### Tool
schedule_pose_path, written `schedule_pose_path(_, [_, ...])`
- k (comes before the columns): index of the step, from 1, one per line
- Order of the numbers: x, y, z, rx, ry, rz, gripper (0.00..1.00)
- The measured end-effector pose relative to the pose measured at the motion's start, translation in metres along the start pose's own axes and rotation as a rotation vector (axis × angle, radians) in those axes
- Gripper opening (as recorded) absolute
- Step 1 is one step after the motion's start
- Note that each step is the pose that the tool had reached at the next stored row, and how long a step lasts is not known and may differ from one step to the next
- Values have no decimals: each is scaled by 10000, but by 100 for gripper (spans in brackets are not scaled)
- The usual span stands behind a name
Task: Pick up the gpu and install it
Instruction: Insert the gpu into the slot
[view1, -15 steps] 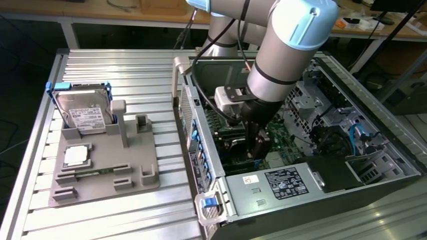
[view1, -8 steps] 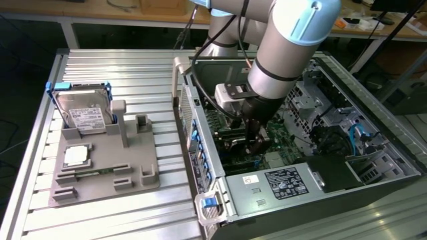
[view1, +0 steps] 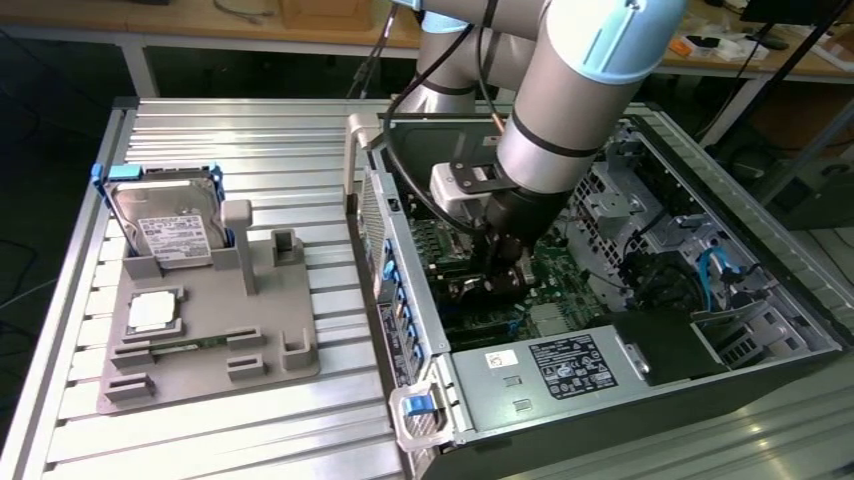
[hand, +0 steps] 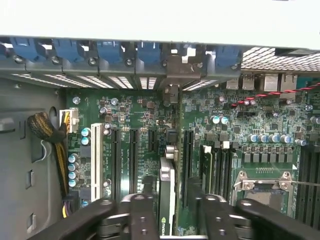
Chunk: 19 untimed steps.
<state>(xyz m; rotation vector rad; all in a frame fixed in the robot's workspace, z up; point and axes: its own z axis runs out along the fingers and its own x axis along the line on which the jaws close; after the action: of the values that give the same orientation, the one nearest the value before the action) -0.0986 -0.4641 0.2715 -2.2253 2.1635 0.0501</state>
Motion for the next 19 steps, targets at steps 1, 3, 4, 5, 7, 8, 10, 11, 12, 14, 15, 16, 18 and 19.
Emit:
schedule_pose_path(1, [-1, 0, -13, 5, 1, -2, 36])
schedule_pose_path(3, [-5, 1, -41, 15, 12, -5, 36])
schedule_pose_path(4, [-7, 1, -53, 20, 19, -6, 36])
schedule_pose_path(5, [-11, 2, -65, 24, 29, -8, 36])
schedule_pose_path(7, [-17, 3, -85, 35, 50, -13, 35])
schedule_pose_path(8, [-20, 3, -93, 39, 57, -15, 35])
schedule_pose_path(10, [-23, 5, -107, 50, 69, -20, 21])
schedule_pose_path(11, [-24, 5, -107, 53, 73, -20, 15])
schedule_pose_path(12, [-24, 5, -107, 52, 74, -21, 15])
schedule_pose_path(14, [-24, 5, -107, 53, 75, -21, 11])
schedule_pose_path(15, [-24, 5, -108, 52, 75, -21, 11])
schedule_pose_path(16, [-24, 5, -108, 52, 76, -21, 11])
schedule_pose_path(18, [-24, 5, -108, 51, 77, -21, 11])
schedule_pose_path(19, [-24, 5, -108, 52, 76, -20, 11])
